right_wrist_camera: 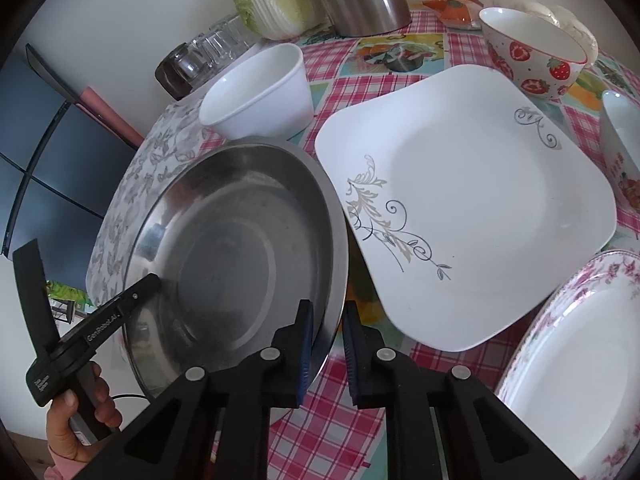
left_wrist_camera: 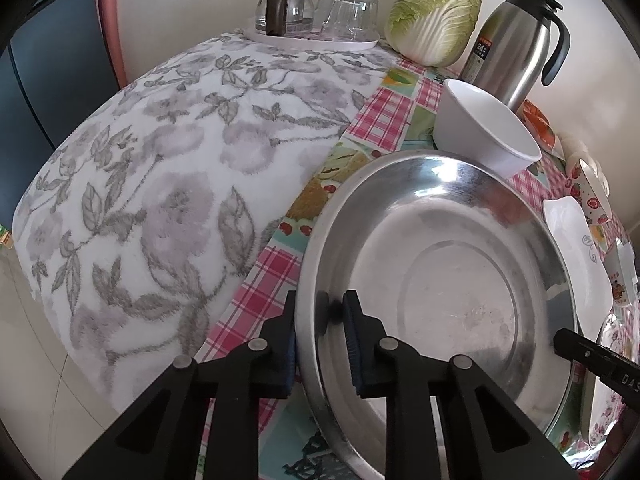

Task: Organize plates and bowls
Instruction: 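Lift the steel basin with both grippers toward the white square bowl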

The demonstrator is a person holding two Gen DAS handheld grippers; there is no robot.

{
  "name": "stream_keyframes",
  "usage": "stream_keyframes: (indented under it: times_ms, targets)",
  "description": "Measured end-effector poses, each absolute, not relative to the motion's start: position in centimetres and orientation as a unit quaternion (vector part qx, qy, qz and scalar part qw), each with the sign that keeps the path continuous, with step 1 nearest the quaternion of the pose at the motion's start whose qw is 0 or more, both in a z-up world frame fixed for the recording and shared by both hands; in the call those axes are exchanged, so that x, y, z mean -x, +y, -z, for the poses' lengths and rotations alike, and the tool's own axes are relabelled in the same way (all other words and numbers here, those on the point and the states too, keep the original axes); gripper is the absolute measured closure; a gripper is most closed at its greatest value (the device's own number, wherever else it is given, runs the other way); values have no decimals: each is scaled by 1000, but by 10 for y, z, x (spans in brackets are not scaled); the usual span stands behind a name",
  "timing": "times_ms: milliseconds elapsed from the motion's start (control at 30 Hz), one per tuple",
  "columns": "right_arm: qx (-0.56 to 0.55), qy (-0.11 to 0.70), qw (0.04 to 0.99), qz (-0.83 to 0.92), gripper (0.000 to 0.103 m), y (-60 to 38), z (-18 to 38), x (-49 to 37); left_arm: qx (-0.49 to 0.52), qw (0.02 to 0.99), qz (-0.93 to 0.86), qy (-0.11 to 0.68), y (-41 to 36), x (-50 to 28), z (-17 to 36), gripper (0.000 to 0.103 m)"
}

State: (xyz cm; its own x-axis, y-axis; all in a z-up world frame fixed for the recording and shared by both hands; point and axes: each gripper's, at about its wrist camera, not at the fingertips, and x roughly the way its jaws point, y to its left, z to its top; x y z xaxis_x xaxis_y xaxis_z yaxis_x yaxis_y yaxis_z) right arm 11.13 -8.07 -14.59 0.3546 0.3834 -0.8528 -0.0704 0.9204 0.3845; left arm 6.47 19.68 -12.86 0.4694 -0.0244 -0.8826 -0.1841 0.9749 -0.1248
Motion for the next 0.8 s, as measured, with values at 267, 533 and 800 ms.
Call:
stream_keyframes:
  times_ms: [267,533,800]
  targets:
    - [-134,533,820,-160,89,-80,131,-104,98,855,-59,506,198,-52,114,84]
    - [-144,501,833,-187,89,-92,105,-91,79,871,-70,480,184,-39,70,84]
    - [-179,447,857,-184,89,-130,72,-80,43,894,-58,441,141,-42,12,84]
